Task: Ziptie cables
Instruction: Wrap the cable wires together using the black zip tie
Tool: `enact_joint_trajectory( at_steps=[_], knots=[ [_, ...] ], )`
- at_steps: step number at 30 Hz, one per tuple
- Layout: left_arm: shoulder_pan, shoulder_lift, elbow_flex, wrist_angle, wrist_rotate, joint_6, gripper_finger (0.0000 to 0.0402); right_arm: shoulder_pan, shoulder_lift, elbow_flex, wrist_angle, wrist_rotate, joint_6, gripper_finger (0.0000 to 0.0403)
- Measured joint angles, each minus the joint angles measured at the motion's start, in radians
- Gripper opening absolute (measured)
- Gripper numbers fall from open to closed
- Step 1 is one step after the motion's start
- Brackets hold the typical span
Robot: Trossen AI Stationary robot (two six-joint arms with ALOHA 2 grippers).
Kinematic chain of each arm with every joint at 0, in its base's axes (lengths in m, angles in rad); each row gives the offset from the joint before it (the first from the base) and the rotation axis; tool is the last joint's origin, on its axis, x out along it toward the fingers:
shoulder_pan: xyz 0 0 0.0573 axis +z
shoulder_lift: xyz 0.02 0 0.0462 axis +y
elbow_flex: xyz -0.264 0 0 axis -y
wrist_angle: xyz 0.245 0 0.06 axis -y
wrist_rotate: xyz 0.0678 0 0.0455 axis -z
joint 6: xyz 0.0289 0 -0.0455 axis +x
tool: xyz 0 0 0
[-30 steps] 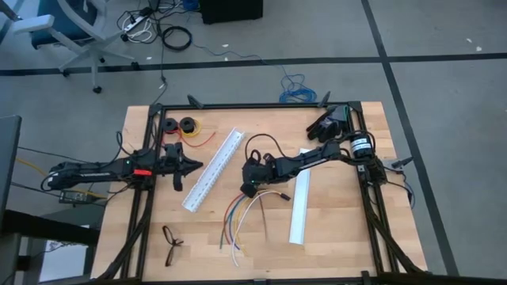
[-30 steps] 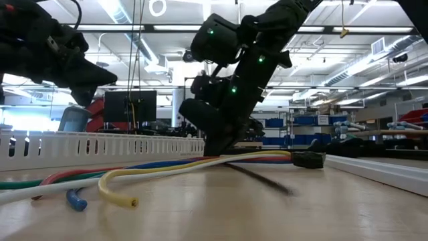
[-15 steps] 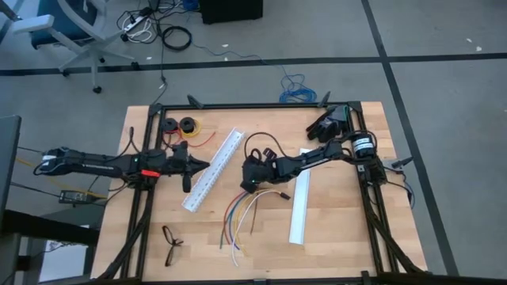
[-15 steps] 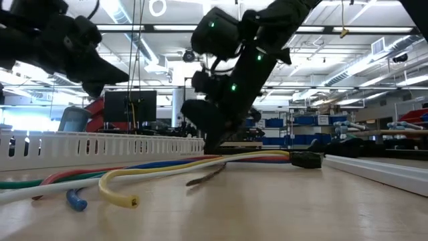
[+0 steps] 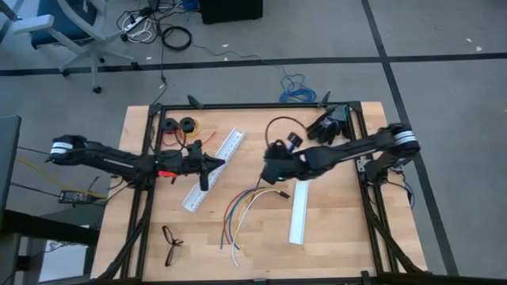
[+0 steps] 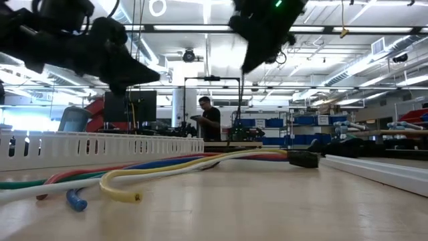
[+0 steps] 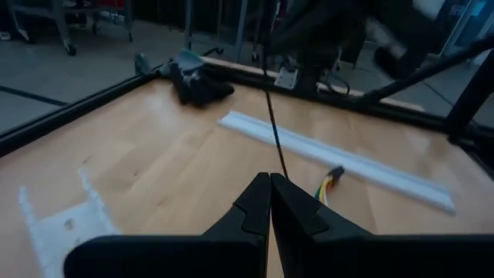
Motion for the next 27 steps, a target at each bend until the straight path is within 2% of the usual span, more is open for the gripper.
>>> enact_joint_trajectory(
  at_steps=[7, 13, 15, 19, 21, 23, 27],
  knots=[
    [0.001, 0.256, 0.18, 0.052, 0.001, 0.024, 0.0021, 0.033, -0.16, 0.0, -0.249, 0.048, 0.062, 0.0],
    [0.003, 0.408, 0.36, 0.062, 0.04, 0.157, 0.0021, 0.025, -0.257, -0.003, -0.27, -0.024, 0.01, 0.0],
    [0.013, 0.434, 0.393, 0.066, 0.044, 0.196, 0.0021, 0.024, -0.286, -0.045, -0.262, -0.027, -0.003, 0.0],
    [0.081, 0.466, 0.405, 0.093, 0.059, 0.215, 0.0021, 0.011, -0.368, -0.26, -0.224, -0.038, 0.047, 0.0],
    [0.13, 0.481, 0.405, 0.091, 0.129, 0.196, 0.0021, -0.006, -0.428, -0.41, -0.132, -0.064, 0.09, 0.0],
    [0.177, 0.51, 0.416, 0.067, 0.177, 0.171, 0.0021, -0.021, -0.488, -0.561, 0.009, -0.127, 0.115, 0.0],
    [0.237, 0.582, 0.508, -0.103, 0.199, 0.146, 0.0021, -0.047, -0.593, -0.784, 0.346, -0.228, 0.126, 0.0]
  ],
)
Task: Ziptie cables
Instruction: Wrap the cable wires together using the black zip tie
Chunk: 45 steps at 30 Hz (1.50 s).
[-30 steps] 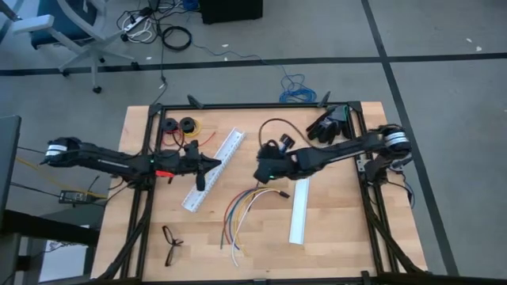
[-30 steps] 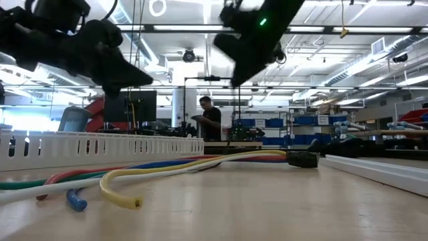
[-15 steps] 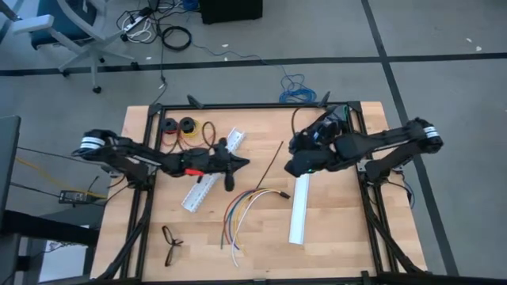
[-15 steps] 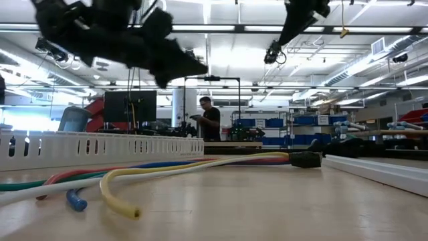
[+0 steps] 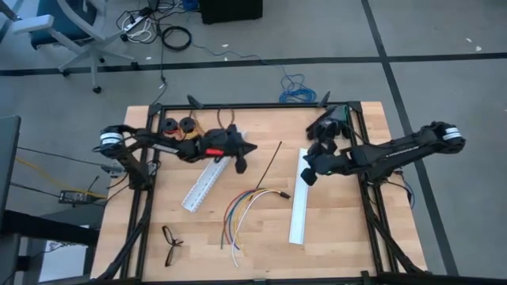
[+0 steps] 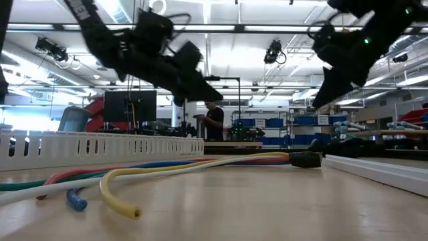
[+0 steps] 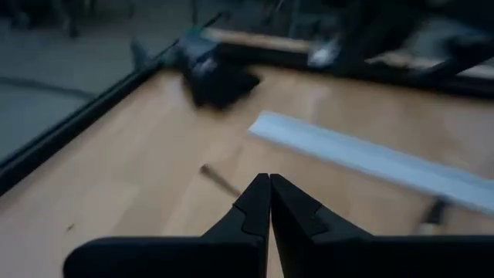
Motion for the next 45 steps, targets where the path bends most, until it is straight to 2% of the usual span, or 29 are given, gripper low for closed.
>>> enact_joint_trajectory(
  at_steps=[4, 8, 12, 17, 20, 23, 29, 33, 38, 41, 45],
  knots=[
    [0.009, 0.106, 0.157, -0.126, -0.005, 0.003, 0.0021, -0.008, -0.053, -0.103, 0.142, -0.01, 0.023, 0.0],
    [0.007, 0.223, 0.325, -0.24, -0.018, -0.011, 0.0021, -0.007, -0.069, -0.112, 0.126, -0.013, 0.059, 0.0],
    [0.008, 0.341, 0.499, -0.42, -0.02, -0.012, 0.0028, 0.001, -0.076, -0.112, 0.113, -0.016, 0.056, 0.0],
    [0.009, 0.46, 0.695, -0.611, -0.024, -0.012, 0.0062, 0.0, -0.076, -0.112, 0.106, -0.017, 0.05, 0.0],
    [0.009, 0.508, 0.779, -0.678, -0.081, -0.012, 0.009, 0.004, -0.076, -0.112, 0.095, -0.035, 0.05, 0.0],
    [0.014, 0.535, 0.817, -0.709, -0.157, -0.039, 0.0111, 0.017, -0.076, -0.112, 0.093, -0.046, 0.047, 0.0],
    [0.035, 0.581, 0.82, -0.686, -0.149, -0.112, 0.012, 0.068, -0.075, -0.112, 0.088, -0.049, 0.044, 0.0],
    [0.033, 0.595, 0.824, -0.608, -0.038, -0.125, 0.012, 0.088, -0.075, -0.112, 0.087, -0.05, 0.049, 0.0],
    [0.033, 0.642, 0.823, -0.579, -0.011, -0.183, 0.0118, 0.103, -0.075, -0.112, 0.077, -0.049, 0.05, 0.0],
    [0.033, 0.662, 0.826, -0.578, -0.045, -0.191, 0.0097, 0.11, -0.075, -0.112, 0.069, -0.049, 0.044, 0.0],
    [0.032, 0.666, 0.827, -0.593, -0.063, -0.16, 0.0021, 0.118, -0.075, -0.112, 0.071, -0.05, 0.033, 0.0]
  ],
)
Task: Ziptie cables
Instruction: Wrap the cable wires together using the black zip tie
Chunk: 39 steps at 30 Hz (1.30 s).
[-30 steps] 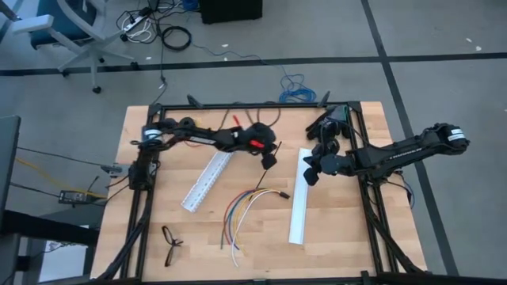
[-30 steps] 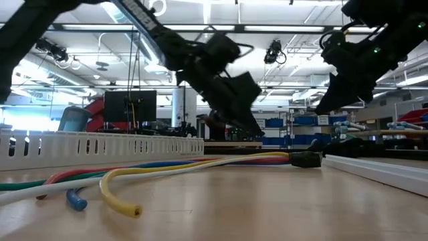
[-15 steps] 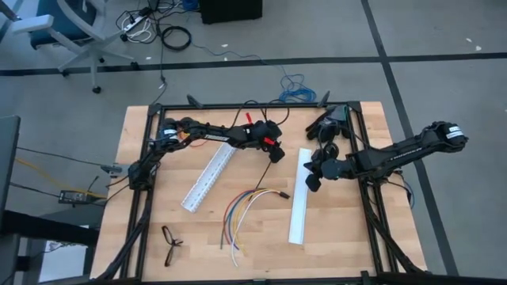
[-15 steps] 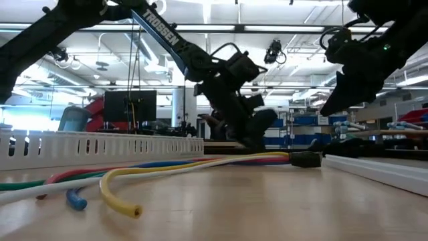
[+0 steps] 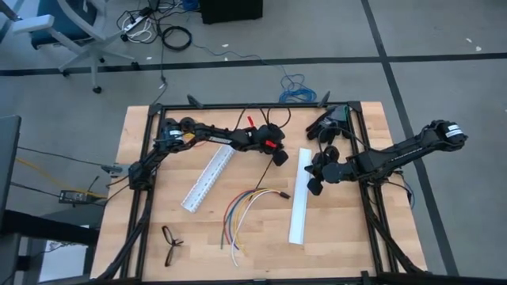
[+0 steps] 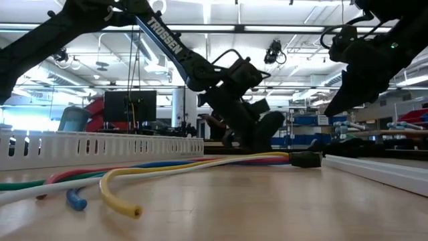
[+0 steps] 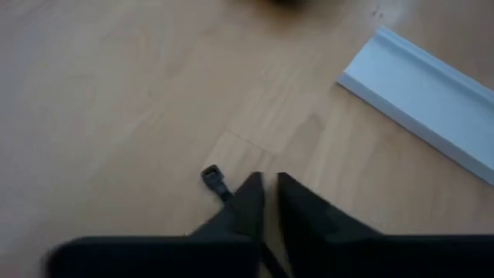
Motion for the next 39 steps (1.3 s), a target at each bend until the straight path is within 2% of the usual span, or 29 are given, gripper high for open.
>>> enact_joint_trajectory(
  at_steps=[3, 8, 15, 22, 27, 35, 39],
  knots=[
    [0.0, -0.005, -0.001, -0.006, 0.002, 0.014, 0.0006, 0.0, 0.0, 0.0, 0.002, 0.001, -0.001, 0.0],
    [-0.006, -0.045, -0.009, -0.037, 0.001, 0.044, 0.0003, 0.0, 0.0, 0.0, 0.01, 0.003, -0.01, 0.0],
    [-0.037, -0.16, -0.016, -0.095, -0.083, 0.132, 0.0002, 0.0, 0.0, 0.0, 0.01, 0.01, -0.01, 0.0],
    [-0.052, -0.163, -0.017, -0.114, -0.125, 0.119, 0.0005, 0.0, 0.0, 0.0, 0.008, 0.012, -0.019, 0.0],
    [-0.05, -0.144, -0.017, -0.102, -0.137, 0.045, 0.0035, 0.0, 0.0, 0.0, 0.006, 0.011, -0.038, 0.0],
    [-0.028, -0.135, -0.017, -0.088, -0.14, 0.038, 0.0113, 0.0, 0.0, 0.0, 0.002, 0.011, -0.055, 0.0],
    [-0.021, -0.122, -0.016, -0.078, -0.141, 0.009, 0.0126, 0.0, 0.0, 0.0, 0.0, 0.011, -0.08, 0.0]
  ],
)
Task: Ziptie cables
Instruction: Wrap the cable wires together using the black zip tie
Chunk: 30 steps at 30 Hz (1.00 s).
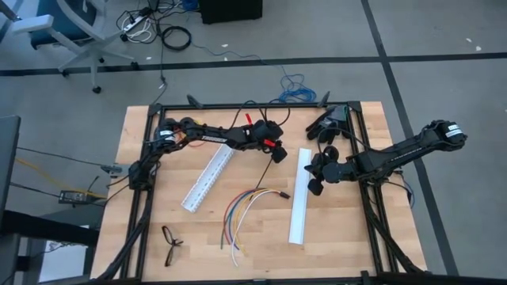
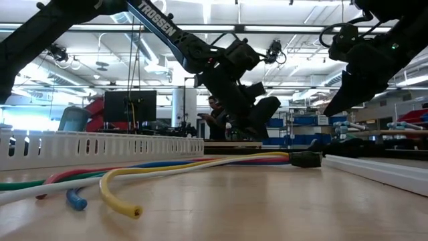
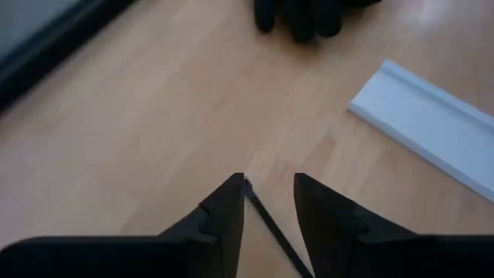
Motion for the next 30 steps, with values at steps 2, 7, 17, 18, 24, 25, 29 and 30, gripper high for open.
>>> enact_joint_trajectory(
  at_steps=[2, 7, 17, 18, 24, 25, 29, 30],
  knots=[
    [0.003, 0.016, 0.0, 0.016, 0.005, -0.026, 0.0127, 0.0, 0.0, 0.0, 0.0, 0.0, -0.006, 0.0],
    [0.009, 0.051, 0.001, 0.033, 0.021, -0.038, 0.0122, 0.0, 0.0, 0.0, -0.002, 0.0, -0.011, 0.0],
    [-0.001, 0.092, 0.004, 0.05, 0.009, 0.009, 0.0044, 0.0, 0.001, 0.0, 0.001, -0.001, -0.01, 0.0],
    [-0.001, 0.102, 0.005, 0.058, 0.011, 0.008, 0.0025, 0.0, 0.0, 0.0, 0.002, 0.0, -0.01, 0.0],
    [-0.004, 0.116, 0.006, 0.056, 0.025, 0.009, 0.0004, 0.007, 0.0, 0.0, 0.005, -0.001, -0.003, 0.0],
    [-0.004, 0.102, 0.006, 0.057, 0.025, 0.013, 0.0004, 0.011, 0.0, 0.0, 0.005, -0.001, -0.002, 0.0],
    [-0.014, 0.062, -0.004, 0.049, 0.033, 0.076, 0.0002, 0.02, 0.0, 0.0, 0.004, 0.0, -0.001, 0.0],
    [-0.02, 0.046, -0.004, 0.051, 0.033, 0.093, 0.0002, 0.024, 0.0, 0.0, 0.004, 0.0, 0.004, 0.0]
  ],
)
